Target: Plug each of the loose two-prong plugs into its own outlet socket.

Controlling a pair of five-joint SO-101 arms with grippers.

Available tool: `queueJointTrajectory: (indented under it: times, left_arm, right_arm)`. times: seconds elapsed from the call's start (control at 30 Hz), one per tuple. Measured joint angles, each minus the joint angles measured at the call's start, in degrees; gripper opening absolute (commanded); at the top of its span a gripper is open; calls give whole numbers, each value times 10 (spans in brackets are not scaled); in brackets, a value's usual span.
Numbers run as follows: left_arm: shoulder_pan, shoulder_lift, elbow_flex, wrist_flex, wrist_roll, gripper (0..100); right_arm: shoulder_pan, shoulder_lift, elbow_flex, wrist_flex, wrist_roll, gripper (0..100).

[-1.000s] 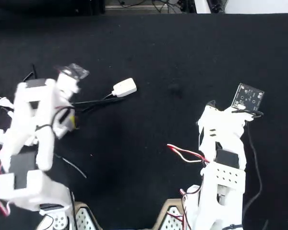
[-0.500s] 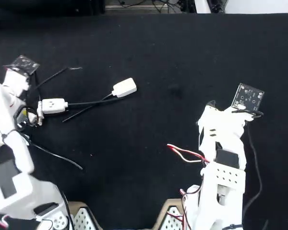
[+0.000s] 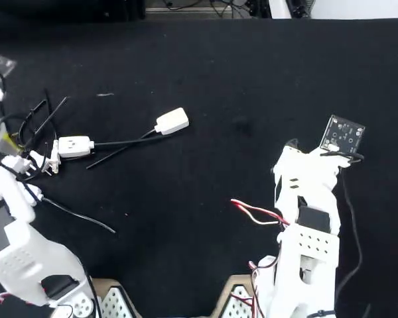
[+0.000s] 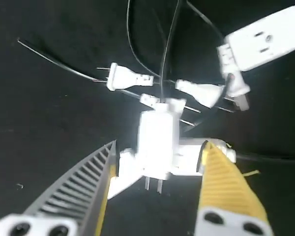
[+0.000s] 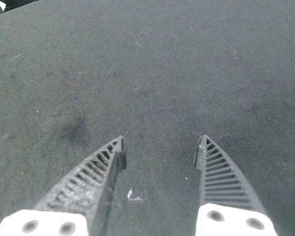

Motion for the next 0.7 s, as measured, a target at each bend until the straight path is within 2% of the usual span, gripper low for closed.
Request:
queueJointTrajectory:
  times: [0.17, 0.3, 0.37, 0.47, 0.63, 0.7]
  left_arm:
    - [90, 0, -35, 96, 81, 274]
    - [207, 0, -6, 105, 218, 274]
    - [270, 0, 40, 77, 266, 274]
    - [340, 0, 98, 1, 292, 278]
    - [362, 0, 200, -180, 299, 278]
    - [387, 0, 229, -229, 310, 278]
  right_arm:
    - [0, 0, 0, 0, 0, 223]
    - [0, 0, 0, 0, 0, 223]
    - [0, 0, 0, 0, 0, 223]
    - [0, 0, 0, 0, 0, 223]
    - [0, 0, 0, 0, 0, 223]
    - [0, 0, 0, 0, 0, 223]
